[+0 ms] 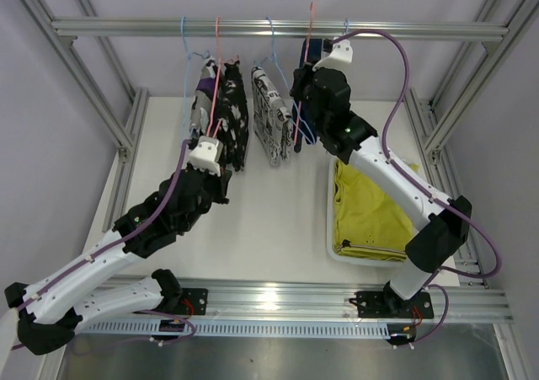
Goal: Remove the trousers from the hanger
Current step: Pick up the hanger from the clothesline.
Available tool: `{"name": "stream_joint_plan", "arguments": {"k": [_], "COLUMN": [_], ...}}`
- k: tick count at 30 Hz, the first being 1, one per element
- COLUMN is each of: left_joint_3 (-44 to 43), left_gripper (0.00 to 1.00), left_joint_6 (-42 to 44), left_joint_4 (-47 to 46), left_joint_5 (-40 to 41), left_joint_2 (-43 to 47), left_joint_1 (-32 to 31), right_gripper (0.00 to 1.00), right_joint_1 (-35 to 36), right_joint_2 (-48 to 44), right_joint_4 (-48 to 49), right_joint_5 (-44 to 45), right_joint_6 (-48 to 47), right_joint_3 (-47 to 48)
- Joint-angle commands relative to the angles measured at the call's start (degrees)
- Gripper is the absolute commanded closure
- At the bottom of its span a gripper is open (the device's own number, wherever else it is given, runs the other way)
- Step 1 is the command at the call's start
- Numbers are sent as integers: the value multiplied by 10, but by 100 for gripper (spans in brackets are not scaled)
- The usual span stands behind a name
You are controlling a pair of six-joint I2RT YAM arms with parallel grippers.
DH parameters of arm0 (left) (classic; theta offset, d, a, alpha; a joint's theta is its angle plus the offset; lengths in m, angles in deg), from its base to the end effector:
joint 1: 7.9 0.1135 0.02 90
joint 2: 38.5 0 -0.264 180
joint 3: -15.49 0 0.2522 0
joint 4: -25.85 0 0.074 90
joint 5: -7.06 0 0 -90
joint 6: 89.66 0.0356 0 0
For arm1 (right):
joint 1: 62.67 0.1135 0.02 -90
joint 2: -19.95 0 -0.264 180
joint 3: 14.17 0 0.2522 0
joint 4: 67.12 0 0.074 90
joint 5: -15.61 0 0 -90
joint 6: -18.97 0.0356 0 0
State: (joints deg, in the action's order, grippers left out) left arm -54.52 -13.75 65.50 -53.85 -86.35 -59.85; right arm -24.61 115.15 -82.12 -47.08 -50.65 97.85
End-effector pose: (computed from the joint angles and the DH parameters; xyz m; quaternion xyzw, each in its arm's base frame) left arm 0.1225 -0.1284 0.3728 0.1127 0.7865 -0.1421 0.5903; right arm 0.3179 0.2281 0.4527 0.0636 0.6941 0.1974 0.6893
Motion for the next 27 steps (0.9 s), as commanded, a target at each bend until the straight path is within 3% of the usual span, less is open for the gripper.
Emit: {"name": "stream_joint_plan", "arguments": {"k": [1, 14, 27], "left_joint_3": [0, -1, -1], "left_gripper": [96, 96, 96], "left_joint_6": [-3, -5, -5], "left_joint_4": [-3, 0, 0], "left_joint_5": [-11, -17, -23], "left_joint_2": [9, 14, 14], "left_joint_1": [5, 4, 4], "right_gripper": [100, 100, 100], "right_joint_1": [5, 1, -46], "right_joint_2": [0, 48, 46], "right_joint_4": [130, 185, 187], "right_joint_5": [69, 147, 140], "right_joint_6": [-26, -48, -56], "right_joint_3": [11, 26, 26]}}
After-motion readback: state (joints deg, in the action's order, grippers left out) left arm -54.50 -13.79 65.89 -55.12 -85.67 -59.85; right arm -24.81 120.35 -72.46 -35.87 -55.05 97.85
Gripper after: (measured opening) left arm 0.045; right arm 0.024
